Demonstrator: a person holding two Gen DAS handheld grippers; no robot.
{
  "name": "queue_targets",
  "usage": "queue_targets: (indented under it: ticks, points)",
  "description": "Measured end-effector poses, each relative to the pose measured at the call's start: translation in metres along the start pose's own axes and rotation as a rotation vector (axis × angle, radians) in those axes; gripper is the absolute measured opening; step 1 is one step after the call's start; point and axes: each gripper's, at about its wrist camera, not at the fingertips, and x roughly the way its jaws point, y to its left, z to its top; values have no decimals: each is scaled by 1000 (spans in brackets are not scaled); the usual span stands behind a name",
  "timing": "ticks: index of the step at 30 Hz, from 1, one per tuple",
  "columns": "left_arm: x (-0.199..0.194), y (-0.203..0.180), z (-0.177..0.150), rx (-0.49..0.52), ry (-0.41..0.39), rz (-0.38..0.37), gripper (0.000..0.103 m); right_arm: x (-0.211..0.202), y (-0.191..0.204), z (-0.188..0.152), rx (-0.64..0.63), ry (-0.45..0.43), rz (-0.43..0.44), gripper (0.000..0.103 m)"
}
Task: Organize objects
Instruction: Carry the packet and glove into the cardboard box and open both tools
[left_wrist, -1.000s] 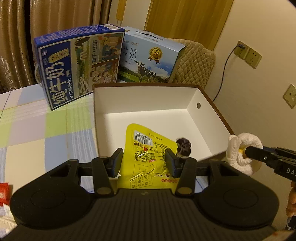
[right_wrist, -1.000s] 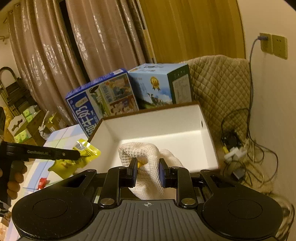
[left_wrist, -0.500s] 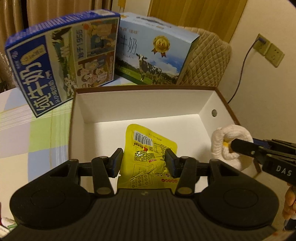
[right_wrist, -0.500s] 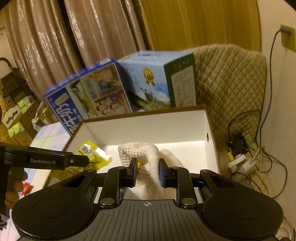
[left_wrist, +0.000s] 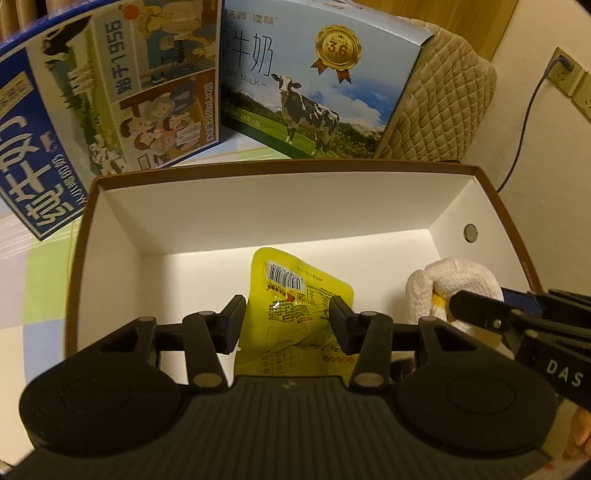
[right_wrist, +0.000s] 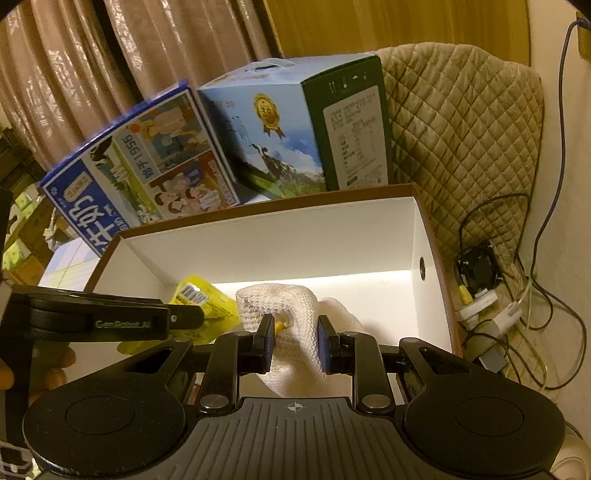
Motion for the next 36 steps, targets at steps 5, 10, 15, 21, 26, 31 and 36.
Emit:
queue_targets:
  ticks: [5, 10, 15, 21, 26, 31, 36]
  points:
    - [16, -4, 6, 4, -7, 15, 41, 8, -5, 5, 17, 9, -7, 21]
    - [23, -3, 9, 7, -1, 23, 50, 12, -7, 8, 24, 13, -8, 21]
    - [14, 6, 7, -10, -14, 25, 65, 14, -4, 10, 19, 9, 19, 21]
    - [-6, 16, 3, -30, -38, 29, 77, 5, 2, 16, 15, -36, 37, 45]
    - [-33, 21, -2, -34, -63, 22, 85, -10, 5, 14, 7, -31, 25, 51]
    - [-58, 23, -11, -40, -76, 18, 89, -30, 5, 2, 14, -23, 19, 54]
    - [-81, 23, -29, -37, -82, 24, 89, -53, 8, -15, 35, -22, 18, 55]
